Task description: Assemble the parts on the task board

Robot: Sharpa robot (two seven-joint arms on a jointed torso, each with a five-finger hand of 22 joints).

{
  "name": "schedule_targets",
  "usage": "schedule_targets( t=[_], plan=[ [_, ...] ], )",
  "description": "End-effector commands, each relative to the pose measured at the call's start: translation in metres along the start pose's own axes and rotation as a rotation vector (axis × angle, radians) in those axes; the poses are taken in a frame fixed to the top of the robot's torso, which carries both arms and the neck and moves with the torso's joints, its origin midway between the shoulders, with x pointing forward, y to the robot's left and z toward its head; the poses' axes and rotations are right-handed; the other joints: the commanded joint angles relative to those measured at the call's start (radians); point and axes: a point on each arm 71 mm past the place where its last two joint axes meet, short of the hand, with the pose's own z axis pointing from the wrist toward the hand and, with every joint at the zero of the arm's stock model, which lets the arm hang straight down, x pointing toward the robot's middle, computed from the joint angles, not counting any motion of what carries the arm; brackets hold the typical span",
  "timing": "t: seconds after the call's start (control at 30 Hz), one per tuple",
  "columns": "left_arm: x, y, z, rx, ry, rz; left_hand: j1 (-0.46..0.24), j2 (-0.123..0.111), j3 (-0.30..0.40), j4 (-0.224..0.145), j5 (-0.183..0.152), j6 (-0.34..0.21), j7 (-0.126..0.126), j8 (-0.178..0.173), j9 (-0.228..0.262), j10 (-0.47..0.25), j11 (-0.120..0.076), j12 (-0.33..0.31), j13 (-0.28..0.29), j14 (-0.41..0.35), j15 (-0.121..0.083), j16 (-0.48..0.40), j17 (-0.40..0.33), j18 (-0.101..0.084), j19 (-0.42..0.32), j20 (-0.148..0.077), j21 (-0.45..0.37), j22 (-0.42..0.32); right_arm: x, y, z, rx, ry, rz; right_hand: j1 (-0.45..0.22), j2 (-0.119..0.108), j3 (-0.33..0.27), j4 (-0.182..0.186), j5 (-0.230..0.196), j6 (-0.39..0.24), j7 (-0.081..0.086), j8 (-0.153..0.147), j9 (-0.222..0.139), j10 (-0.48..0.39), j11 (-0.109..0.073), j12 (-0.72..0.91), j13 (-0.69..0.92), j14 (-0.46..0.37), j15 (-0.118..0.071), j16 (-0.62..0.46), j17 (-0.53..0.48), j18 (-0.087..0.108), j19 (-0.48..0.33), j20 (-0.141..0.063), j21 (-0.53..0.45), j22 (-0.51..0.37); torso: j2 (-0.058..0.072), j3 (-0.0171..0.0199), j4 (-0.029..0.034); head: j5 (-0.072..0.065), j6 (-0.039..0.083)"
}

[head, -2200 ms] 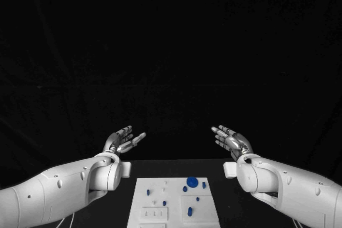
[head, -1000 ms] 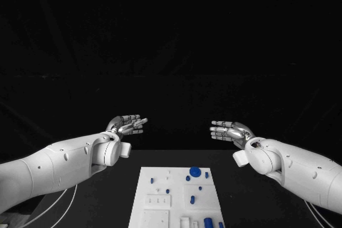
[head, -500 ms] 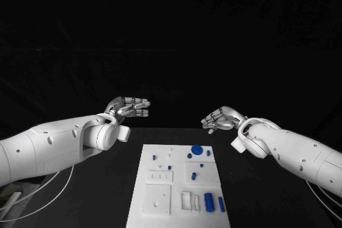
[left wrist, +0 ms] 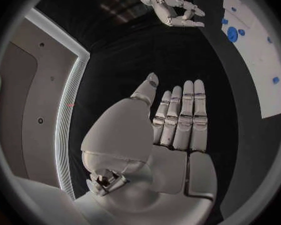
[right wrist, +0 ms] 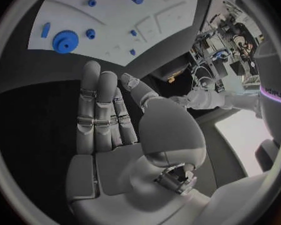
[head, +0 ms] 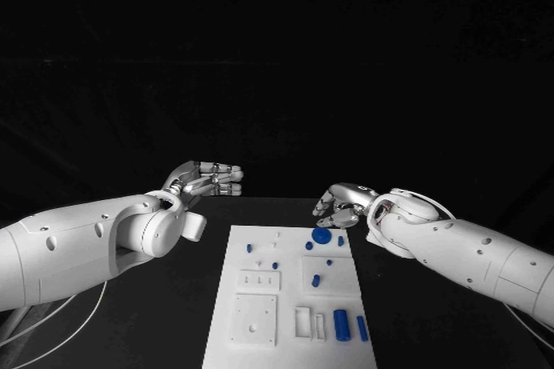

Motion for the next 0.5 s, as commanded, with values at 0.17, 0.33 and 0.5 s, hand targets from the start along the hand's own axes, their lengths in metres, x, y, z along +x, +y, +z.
schedule_targets(
  t=[0.17, 0.33, 0.5],
  plan=[
    [0.011, -0.006, -0.006, 0.031, 0.062, 0.002, -0.004, 0.004, -0.002, -0.009, 0.003, 0.004, -0.001, 0.005, 0.001, 0.007, 0.001, 0.002, 0.001, 0.006, 0.003, 0.005, 0.001, -0.02, 0.0, -0.007, 0.005, 0.001, 0.006, 0.009, 0.005, 0.018, -0.002, -0.261, 0.02, -0.022, -0.012, 0.001, -0.018, -0.016, -0.002, 0.0, -0.002, -0.032, 0.006, -0.001, 0.0, -0.008, 0.011, 0.036, -0.014, -0.019, 0.008, -0.005, 0.0, 0.037, 0.032, -0.0013, 0.0126, -0.005, 0.003],
    [0.016, -0.008, -0.008, 0.036, 0.079, -0.002, -0.007, 0.005, -0.003, -0.009, 0.004, 0.004, -0.001, 0.005, 0.001, 0.006, 0.002, 0.002, 0.001, 0.005, 0.003, 0.005, 0.001, -0.021, 0.0, -0.007, 0.005, 0.0, 0.014, 0.014, 0.006, 0.014, 0.007, -0.302, 0.036, -0.029, -0.031, 0.002, -0.027, -0.026, -0.008, 0.0, -0.002, -0.056, 0.002, -0.001, 0.0, -0.009, 0.01, 0.044, -0.023, -0.019, 0.012, -0.005, -0.009, 0.051, 0.04, -0.0009, 0.018, -0.009, 0.002],
    [0.017, -0.01, -0.009, 0.043, 0.087, -0.004, -0.009, 0.004, -0.003, -0.012, 0.004, 0.002, -0.001, 0.005, 0.001, 0.004, 0.002, 0.002, 0.001, 0.005, 0.003, 0.005, 0.001, -0.021, -0.002, -0.007, 0.007, 0.0, 0.024, 0.015, 0.006, 0.012, 0.02, -0.339, 0.052, -0.035, -0.05, 0.003, -0.037, -0.037, -0.015, 0.0, -0.002, -0.077, -0.003, -0.001, 0.0, -0.009, 0.007, 0.048, -0.035, -0.022, 0.025, -0.007, -0.03, 0.064, 0.049, 0.0006, 0.0206, -0.012, -0.001]
  ],
)
